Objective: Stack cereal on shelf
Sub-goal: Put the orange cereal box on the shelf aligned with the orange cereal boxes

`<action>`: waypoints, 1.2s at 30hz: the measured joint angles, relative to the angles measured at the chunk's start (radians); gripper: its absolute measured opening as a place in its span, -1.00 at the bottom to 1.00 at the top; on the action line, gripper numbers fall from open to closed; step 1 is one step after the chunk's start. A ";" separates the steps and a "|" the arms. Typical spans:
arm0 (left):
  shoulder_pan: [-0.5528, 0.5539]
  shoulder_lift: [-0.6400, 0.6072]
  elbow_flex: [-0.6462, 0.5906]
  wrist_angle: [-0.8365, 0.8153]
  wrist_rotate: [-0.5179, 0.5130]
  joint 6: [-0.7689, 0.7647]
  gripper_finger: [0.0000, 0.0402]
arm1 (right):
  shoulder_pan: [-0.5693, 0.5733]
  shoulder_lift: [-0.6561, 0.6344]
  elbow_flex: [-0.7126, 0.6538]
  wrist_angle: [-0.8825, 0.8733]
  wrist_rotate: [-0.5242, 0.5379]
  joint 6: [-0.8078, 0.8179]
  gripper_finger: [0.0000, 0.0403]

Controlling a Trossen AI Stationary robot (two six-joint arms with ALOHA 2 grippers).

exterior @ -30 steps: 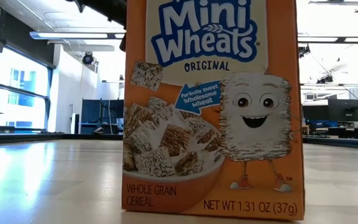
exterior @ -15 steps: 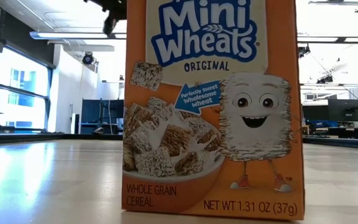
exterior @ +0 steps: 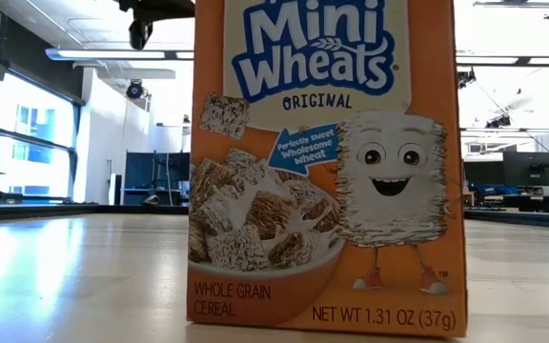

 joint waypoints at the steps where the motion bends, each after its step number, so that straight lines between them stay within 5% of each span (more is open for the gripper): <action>1: 0.000 -0.002 -0.001 -0.001 0.010 0.000 -1.00 | 0.011 0.035 0.037 -0.003 -0.017 0.000 -0.57; 10: 0.000 0.006 -0.007 -0.037 0.018 0.007 -1.00 | 0.034 0.368 0.430 -0.249 -0.001 -0.012 0.41; 16: 0.000 0.003 -0.007 -0.065 0.038 0.021 -1.00 | 0.009 0.527 0.613 -0.377 0.020 -0.029 0.70; 24: 0.000 -0.034 -0.006 -0.139 0.044 0.017 -1.00 | 0.002 0.624 0.651 -0.391 -0.048 -0.032 0.58; 36: 0.000 -0.202 -0.006 -0.265 -0.016 -0.031 -1.00 | -0.026 0.625 0.672 -0.357 -0.098 -0.024 -0.29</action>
